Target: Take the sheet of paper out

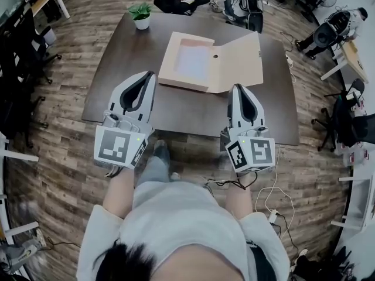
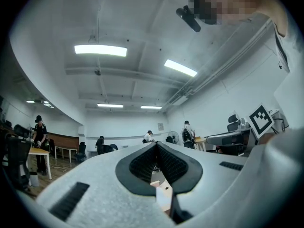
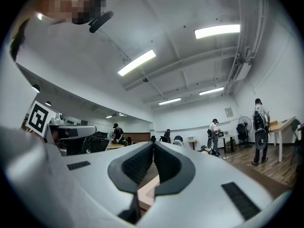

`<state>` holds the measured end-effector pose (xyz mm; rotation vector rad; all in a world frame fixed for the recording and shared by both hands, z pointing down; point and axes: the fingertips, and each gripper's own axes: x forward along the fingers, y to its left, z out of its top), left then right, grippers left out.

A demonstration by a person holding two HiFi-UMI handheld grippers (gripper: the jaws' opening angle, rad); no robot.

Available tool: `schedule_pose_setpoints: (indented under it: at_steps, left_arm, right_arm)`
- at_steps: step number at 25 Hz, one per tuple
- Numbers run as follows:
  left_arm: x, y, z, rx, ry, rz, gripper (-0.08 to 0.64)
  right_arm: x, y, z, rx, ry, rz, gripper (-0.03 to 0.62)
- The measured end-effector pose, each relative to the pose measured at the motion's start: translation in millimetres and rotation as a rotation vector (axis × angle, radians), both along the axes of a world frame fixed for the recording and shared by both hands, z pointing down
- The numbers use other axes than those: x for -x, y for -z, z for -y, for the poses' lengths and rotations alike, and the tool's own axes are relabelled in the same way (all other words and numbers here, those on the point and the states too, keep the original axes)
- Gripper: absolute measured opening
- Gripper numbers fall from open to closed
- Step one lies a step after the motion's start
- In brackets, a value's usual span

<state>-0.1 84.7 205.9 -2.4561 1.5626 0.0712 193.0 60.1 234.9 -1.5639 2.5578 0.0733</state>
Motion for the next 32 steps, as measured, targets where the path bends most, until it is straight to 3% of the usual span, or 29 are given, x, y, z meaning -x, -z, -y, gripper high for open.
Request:
schedule_pose_setpoints:
  at_steps: [10,19,32]
  left_arm:
    - [-3,3,53,-0.01,-0.047,-0.001,-0.003]
    - [20,0,110,-0.007,-0.072,0.004,-0.003]
    - [49,-19,195,0.027,-0.12,-0.015,-0.003]
  right_arm:
    - [0,0,48,0.014,-0.032,-0.002,0.015]
    - [21,-4,105,0.043,-0.061,-0.01,0.015]
    - [43,-34,188,0.208,-0.105,-0.028,0.015]
